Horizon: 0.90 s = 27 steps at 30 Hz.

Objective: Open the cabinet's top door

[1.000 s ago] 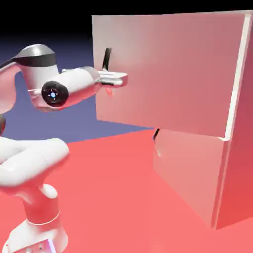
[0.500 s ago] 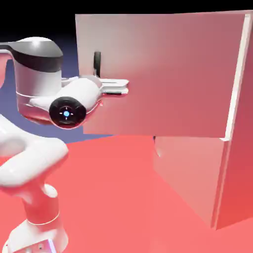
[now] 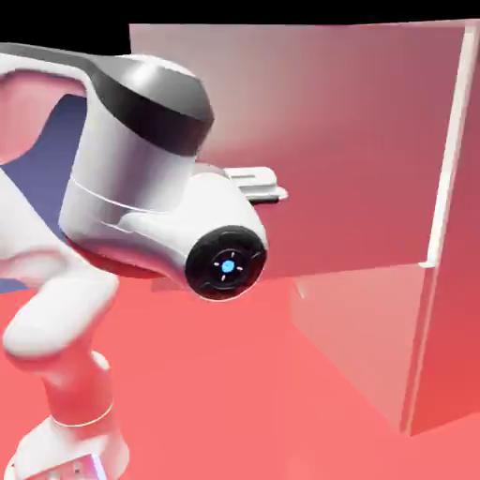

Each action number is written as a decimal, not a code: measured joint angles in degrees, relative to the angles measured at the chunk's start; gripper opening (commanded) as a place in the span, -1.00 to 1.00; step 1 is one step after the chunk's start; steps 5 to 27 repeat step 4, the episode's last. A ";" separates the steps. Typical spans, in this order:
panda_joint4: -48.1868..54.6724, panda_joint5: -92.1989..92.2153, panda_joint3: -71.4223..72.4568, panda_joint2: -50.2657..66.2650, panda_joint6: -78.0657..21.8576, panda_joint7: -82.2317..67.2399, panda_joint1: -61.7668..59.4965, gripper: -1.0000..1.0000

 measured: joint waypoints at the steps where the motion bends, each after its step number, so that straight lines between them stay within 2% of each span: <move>1: 1.97 -0.60 -1.24 2.08 -1.70 -1.26 1.04 -1.00; 4: 7.79 -2.20 -4.68 8.31 -6.84 -5.40 3.65 -1.00; 27: 7.79 -2.20 -4.68 8.31 -6.84 -5.40 3.65 -1.00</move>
